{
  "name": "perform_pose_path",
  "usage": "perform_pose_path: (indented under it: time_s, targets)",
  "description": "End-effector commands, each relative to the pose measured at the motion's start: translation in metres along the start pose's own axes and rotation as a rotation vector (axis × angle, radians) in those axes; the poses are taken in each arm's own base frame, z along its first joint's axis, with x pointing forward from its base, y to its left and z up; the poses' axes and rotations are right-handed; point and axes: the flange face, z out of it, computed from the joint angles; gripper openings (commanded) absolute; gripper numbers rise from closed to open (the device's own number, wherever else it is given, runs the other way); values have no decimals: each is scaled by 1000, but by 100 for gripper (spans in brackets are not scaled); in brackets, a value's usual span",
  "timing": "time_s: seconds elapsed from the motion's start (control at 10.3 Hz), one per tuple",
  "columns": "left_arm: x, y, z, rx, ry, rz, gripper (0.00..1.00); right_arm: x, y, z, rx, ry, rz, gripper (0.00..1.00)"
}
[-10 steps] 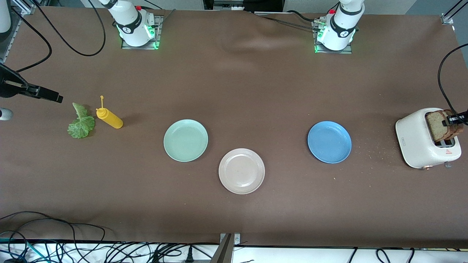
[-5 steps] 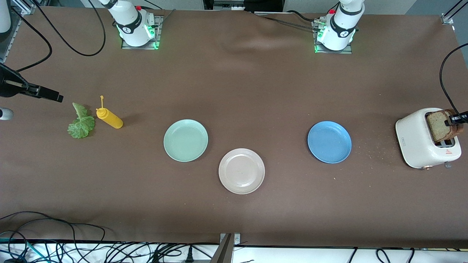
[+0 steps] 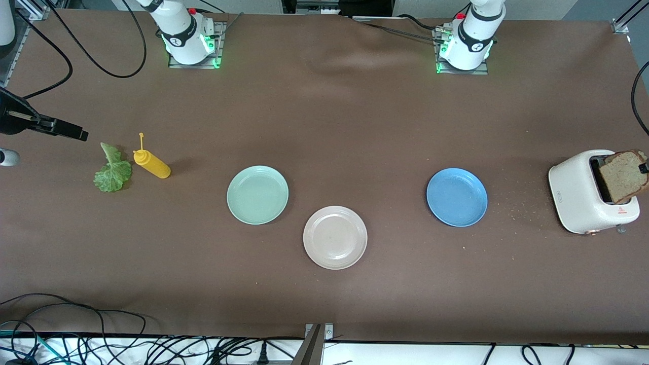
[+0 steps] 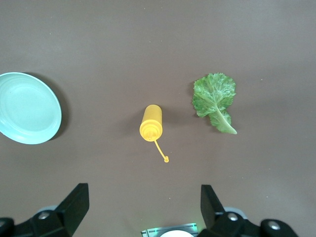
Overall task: Make sandwich on beige plate with both arms
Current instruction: 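Lift the toast slice out of the toaster with the left gripper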
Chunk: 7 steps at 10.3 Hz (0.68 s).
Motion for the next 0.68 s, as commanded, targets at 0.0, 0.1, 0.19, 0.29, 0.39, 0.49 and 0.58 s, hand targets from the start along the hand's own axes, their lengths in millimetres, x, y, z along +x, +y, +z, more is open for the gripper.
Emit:
perform_pose_path:
  time_s: [0.0, 0.1, 0.19, 0.29, 0.39, 0.49, 0.58]
  targets:
    - [6, 20, -5, -137, -26, 14, 0, -3, 3, -7, 9, -2, 8, 100]
    - [11, 51, -16, -184, -25, 52, 0, -3, 4, -8, 6, 0, 5, 100]
    - [13, 73, -20, -222, -28, 79, 0, -3, 9, -8, 0, -1, 7, 100]
    - [16, 92, -19, -310, -22, 90, 0, -1, 20, -8, -1, -2, 24, 100]
    - [21, 121, -13, -398, -31, 111, 0, 0, 27, -7, -2, -2, 13, 100]
    - [25, 152, -4, -475, -52, 140, 0, 2, 28, -4, -2, -9, -6, 100]
    - [30, 186, 7, -575, -77, 159, 0, 7, 38, 4, -2, -23, 6, 100]
